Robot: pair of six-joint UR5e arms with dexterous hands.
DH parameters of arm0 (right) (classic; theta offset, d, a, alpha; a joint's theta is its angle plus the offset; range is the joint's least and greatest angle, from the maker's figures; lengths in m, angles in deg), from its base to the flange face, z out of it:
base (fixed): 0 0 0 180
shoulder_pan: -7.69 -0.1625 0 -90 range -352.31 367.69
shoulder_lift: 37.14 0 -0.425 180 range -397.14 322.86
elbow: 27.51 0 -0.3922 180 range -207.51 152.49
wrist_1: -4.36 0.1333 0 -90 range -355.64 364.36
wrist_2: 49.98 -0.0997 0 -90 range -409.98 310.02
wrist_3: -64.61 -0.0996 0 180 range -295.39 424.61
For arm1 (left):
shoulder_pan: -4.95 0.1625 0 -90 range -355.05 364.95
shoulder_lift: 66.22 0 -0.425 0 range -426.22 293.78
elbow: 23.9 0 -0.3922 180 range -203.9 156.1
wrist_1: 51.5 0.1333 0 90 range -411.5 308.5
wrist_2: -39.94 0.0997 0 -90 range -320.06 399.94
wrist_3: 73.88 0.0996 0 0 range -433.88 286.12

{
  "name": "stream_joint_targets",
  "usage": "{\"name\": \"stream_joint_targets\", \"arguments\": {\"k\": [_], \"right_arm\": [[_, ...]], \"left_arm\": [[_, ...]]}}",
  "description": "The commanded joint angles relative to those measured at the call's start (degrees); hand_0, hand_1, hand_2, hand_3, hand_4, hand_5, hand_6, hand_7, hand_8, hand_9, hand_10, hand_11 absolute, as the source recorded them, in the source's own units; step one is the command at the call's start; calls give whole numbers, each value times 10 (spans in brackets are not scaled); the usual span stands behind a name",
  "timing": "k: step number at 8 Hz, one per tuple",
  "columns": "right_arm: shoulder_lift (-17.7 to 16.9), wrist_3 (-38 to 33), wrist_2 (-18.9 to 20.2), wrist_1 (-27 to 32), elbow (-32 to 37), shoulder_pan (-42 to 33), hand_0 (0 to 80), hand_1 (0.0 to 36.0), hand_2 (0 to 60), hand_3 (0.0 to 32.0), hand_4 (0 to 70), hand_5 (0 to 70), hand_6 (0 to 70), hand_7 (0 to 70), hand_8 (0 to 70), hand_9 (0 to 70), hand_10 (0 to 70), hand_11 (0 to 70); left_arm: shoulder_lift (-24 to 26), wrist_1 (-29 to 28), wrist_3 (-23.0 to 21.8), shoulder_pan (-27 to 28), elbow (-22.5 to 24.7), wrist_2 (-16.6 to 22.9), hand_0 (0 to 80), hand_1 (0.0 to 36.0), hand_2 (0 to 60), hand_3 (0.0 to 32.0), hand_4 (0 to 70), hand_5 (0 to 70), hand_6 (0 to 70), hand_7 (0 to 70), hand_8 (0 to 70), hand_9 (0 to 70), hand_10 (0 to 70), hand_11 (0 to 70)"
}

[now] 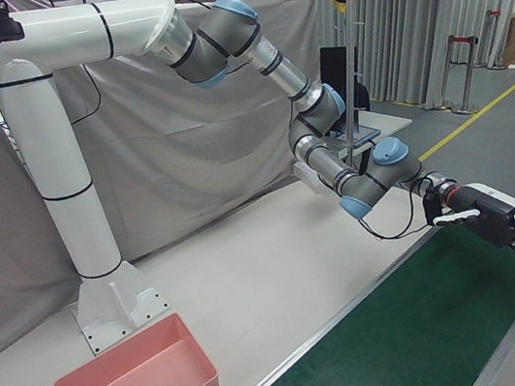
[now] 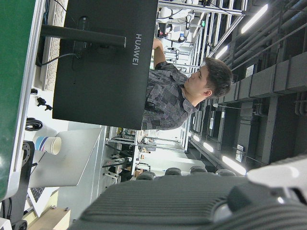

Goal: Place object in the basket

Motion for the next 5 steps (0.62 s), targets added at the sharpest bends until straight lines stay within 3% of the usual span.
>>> {"name": "stream_joint_targets", "arguments": {"k": [1, 5], "right_arm": [[-1, -1, 0, 0, -1, 0, 0, 0, 0, 0, 0, 0, 0, 0, 0, 0, 0, 0], [0, -1, 0, 0, -2, 0, 0, 0, 0, 0, 0, 0, 0, 0, 0, 0, 0, 0]], "left_arm": [[0, 0, 0, -1, 0, 0, 500, 98, 0, 0, 184, 127, 0, 0, 66, 109, 72, 117], [0, 1, 0, 0, 3, 0, 500, 100, 0, 0, 185, 137, 0, 0, 69, 114, 77, 124]]}}
